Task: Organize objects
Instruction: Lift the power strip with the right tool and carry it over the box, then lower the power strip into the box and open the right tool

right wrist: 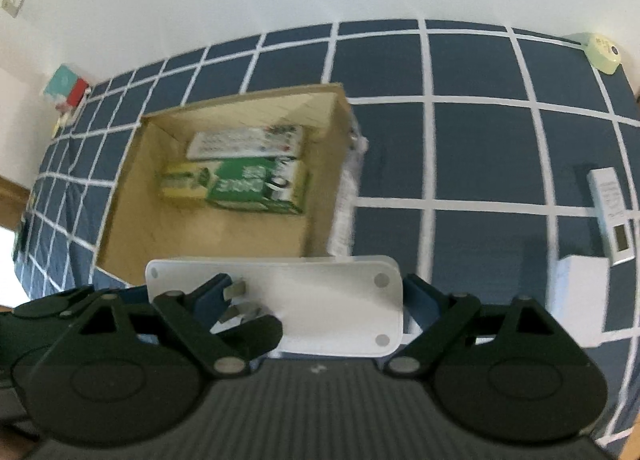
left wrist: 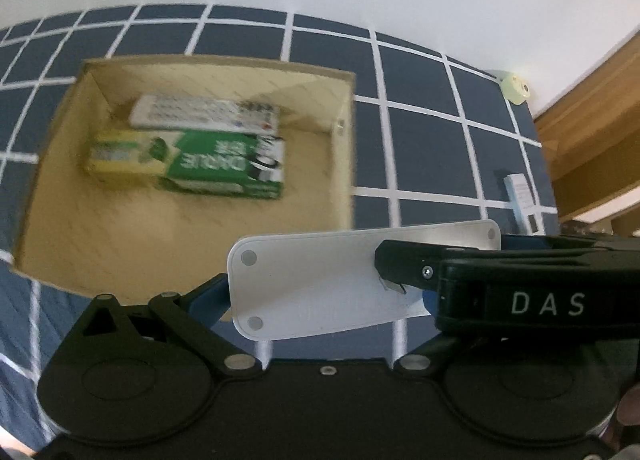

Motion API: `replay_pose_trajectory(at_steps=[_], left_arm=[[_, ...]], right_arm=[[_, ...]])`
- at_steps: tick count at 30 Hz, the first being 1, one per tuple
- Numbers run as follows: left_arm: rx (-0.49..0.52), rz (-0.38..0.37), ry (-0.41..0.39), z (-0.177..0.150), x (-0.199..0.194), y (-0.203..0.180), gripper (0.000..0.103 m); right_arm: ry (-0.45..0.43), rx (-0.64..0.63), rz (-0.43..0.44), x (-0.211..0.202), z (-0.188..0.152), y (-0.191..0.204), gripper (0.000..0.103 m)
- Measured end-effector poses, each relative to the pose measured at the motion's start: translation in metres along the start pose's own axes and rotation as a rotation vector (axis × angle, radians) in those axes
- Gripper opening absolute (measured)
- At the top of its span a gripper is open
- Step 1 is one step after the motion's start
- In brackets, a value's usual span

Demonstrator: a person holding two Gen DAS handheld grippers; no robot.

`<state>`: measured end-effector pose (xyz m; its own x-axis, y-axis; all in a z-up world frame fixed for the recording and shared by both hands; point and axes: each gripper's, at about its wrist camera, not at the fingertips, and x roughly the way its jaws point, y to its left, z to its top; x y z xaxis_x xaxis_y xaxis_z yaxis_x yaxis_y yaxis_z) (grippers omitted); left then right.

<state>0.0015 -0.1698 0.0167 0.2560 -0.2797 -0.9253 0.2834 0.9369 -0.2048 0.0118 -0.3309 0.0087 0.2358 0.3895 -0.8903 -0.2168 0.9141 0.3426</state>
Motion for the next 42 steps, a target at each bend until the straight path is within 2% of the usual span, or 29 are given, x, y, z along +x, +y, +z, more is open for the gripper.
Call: replay_pose_trajectory(at_steps=[11, 21, 32, 42], left_arm=[[0.076, 0.003, 0.03, 0.019, -0.005, 0.072, 0.101], [0.045, -0.013, 0.118, 0.043, 0.034, 0.132, 0.101], [0.044, -0.012, 0.241, 0.058, 0.093, 0.162, 0.101], [0.069, -0.019, 0.289, 0.069, 0.121, 0.165, 0.101]], right_arm=[[-0.023, 0.08, 0.008, 0.034, 0.003, 0.064, 0.091], [0.056, 0.087, -0.011, 0.096, 0.028, 0.095, 0.091], [0.156, 0.134, -0.011, 0.167, 0.041, 0.088, 0.091], [0.185, 0.173, -0.016, 0.195, 0.05, 0.074, 0.091]])
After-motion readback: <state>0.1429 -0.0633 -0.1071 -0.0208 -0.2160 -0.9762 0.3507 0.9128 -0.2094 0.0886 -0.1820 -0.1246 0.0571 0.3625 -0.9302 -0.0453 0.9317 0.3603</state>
